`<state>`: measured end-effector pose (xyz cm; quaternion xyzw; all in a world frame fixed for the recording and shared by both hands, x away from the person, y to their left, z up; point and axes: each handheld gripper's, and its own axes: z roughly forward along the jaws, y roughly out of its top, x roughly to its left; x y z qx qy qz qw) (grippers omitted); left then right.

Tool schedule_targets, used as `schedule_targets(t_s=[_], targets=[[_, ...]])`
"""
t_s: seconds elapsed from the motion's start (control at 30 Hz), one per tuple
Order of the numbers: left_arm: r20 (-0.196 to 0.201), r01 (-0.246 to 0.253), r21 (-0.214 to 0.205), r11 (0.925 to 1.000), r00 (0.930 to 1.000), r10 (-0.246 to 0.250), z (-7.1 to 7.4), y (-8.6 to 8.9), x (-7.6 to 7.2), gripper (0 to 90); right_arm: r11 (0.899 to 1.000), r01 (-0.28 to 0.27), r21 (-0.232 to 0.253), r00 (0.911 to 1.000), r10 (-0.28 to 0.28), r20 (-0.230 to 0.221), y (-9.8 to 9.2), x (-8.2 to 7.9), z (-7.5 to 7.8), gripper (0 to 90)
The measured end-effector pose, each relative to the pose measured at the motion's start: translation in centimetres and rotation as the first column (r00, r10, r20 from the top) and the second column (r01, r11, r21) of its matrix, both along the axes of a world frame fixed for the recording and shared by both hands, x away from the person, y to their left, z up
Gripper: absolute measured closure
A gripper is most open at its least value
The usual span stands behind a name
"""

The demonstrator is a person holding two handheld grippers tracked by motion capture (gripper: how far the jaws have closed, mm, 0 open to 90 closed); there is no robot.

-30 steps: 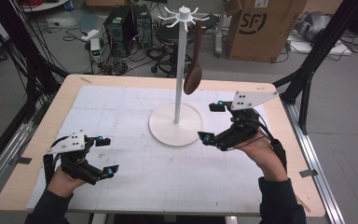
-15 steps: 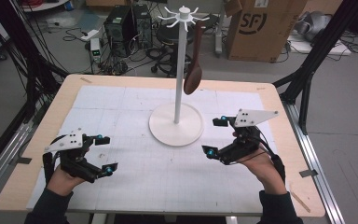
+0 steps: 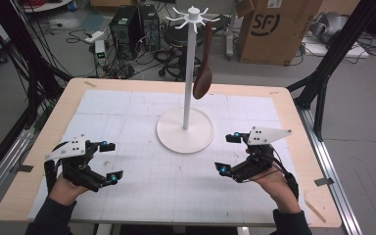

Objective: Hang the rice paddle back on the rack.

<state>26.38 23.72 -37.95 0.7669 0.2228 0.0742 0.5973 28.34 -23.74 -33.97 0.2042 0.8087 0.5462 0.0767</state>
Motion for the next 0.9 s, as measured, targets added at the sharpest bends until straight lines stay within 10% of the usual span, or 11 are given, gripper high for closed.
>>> schedule_targets(t_s=[0.9], targets=[[-0.005,0.011,-0.001,0.9999,0.9999,-0.011,0.0,-0.1,0.0,1.7,0.999,0.036,0.004,0.9993,-0.036,-0.010,-1.7,-1.3,-3.5,0.5]])
